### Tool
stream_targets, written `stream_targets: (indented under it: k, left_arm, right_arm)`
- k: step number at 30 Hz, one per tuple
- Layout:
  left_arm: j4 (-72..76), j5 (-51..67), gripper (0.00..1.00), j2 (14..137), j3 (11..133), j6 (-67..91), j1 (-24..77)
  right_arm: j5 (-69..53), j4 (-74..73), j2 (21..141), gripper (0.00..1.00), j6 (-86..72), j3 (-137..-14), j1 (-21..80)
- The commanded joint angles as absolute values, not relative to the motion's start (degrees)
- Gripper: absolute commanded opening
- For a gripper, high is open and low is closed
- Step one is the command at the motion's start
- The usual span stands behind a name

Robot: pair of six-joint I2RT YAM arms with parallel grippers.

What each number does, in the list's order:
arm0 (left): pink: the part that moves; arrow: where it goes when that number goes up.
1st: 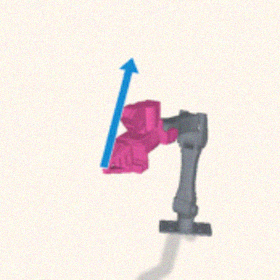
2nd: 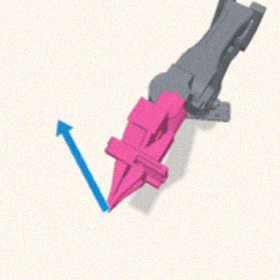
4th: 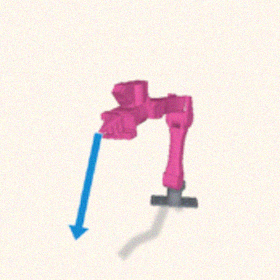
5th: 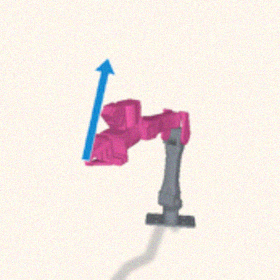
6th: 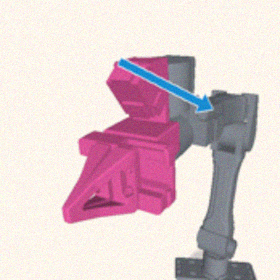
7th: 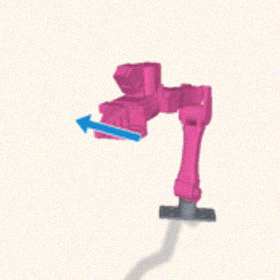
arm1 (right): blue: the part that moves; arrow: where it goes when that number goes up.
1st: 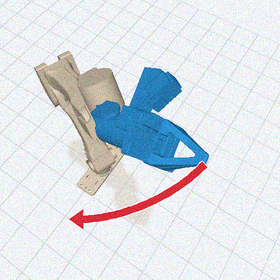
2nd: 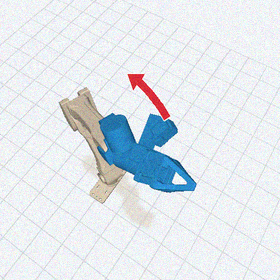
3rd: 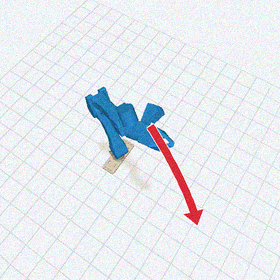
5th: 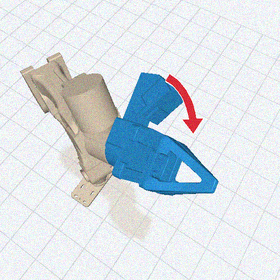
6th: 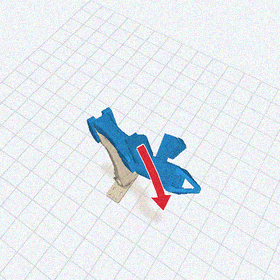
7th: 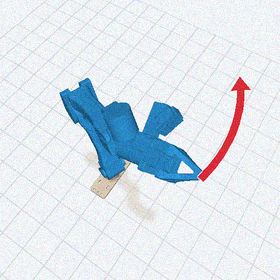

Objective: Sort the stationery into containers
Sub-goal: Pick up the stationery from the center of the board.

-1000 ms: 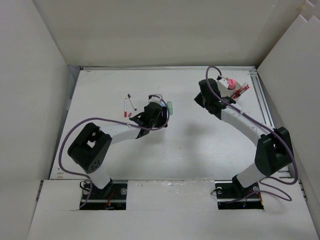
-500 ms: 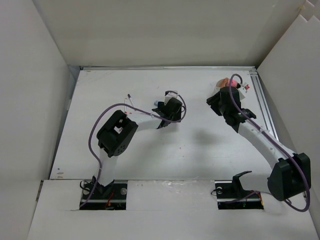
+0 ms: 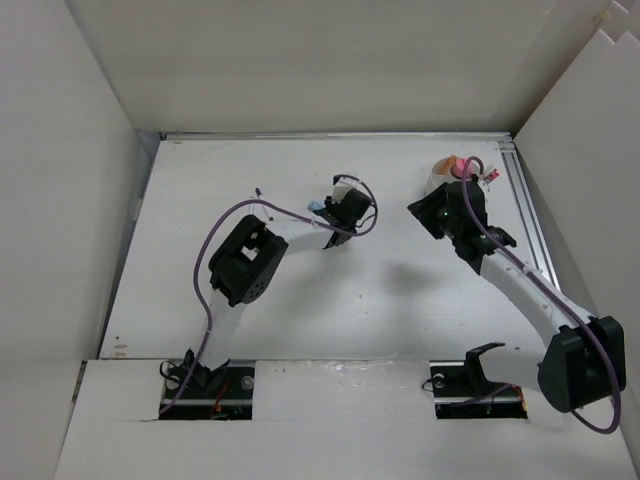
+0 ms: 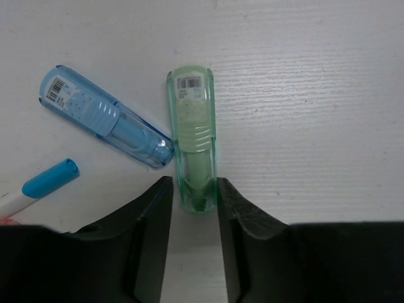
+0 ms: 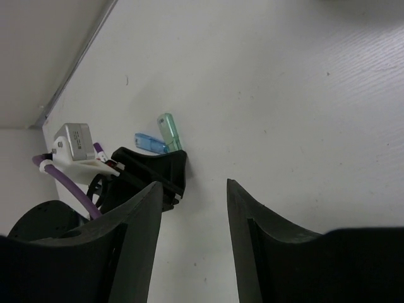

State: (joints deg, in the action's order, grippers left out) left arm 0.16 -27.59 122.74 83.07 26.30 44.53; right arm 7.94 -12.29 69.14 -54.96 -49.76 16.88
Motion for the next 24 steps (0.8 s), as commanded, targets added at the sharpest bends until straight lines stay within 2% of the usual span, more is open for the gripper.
stream_targets:
  k: [1, 5, 10, 15, 24]
  left_arm:
    - [-2.02, -28.65, 0.27, 123.84, 84.55, 26.81, 44.47]
    - [-0.97, -27.61, 0.16, 123.14, 83.41, 26.81, 44.47]
    - [3.06, -23.21, 0.12, 116.82, 76.04, 26.81, 44.47]
    - [10.88, -15.41, 0.10, 106.19, 66.02, 26.81, 44.47]
    - [21.17, -0.10, 0.10, 87.81, 51.34, 24.35, 44.47]
  right_arm:
    - [5.81, -8.61, 67.94, 0.51, -54.23, -49.57, 16.52]
    - [5.19, -8.61, 69.08, 0.62, -54.23, -49.57, 16.52]
    - [3.87, -7.48, 71.70, 0.71, -54.23, -49.57, 16.00]
    - [-0.43, -6.25, 75.32, 0.73, -53.70, -51.15, 16.00]
    - [-16.60, -1.41, 75.94, 0.79, -48.61, -51.68, 19.25]
